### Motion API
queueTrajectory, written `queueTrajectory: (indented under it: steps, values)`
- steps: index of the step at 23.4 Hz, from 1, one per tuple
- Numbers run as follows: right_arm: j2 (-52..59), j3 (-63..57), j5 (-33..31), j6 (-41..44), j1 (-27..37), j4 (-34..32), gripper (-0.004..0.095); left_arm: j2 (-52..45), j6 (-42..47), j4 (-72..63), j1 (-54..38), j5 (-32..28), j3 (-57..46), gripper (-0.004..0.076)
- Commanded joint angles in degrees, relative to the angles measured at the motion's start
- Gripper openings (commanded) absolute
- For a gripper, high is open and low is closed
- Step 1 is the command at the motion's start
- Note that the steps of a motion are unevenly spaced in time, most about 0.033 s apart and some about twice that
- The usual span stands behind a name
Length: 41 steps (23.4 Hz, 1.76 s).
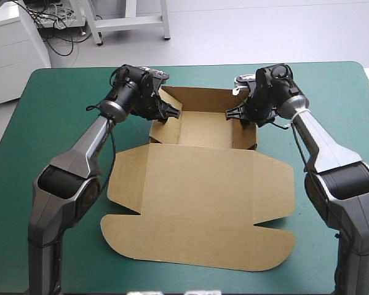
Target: Fold the box
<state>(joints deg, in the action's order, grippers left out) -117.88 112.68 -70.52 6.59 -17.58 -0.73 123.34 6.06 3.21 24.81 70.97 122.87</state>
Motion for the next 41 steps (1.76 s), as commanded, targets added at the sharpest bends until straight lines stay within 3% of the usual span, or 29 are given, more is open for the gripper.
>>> queueTrajectory:
  steps: [1, 20, 24, 27, 31, 41]
  values:
    - [5.58, 2.62, -0.93, -0.63, -0.1, -1.11, 0.054, -5.62, 0.0, 0.71, -0.12, 2.98, 1.17, 0.0484]
    - [19.97, 3.83, -0.93, -0.86, -0.1, 1.28, 0.0542, -30.28, -5.01, 2.9, 0.77, 3.38, -1.07, 0.0476]
    - [20.52, 3.32, -0.93, -1.29, -0.1, 1.04, 0.0542, -42.41, -6.06, 5.44, 0.77, 2.92, -16.37, 0.0469]
    - [20.26, 1.75, -0.93, -2.78, -0.1, 0.73, 0.0549, -53.54, -6.06, 5.44, 0.77, -0.67, -29.11, 0.0457]
    - [18.56, 0.3, -0.93, -3.22, -0.1, 0.73, 0.0747, -66.77, -4.17, 4.1, 0.77, -1.08, -45.42, 0.0457]
    - [11.17, 0.17, -0.93, -0.83, -0.1, 0.73, 0.0738, -83.13, -1.95, 3.91, 0.77, 1.42, -59.74, 0.0438]
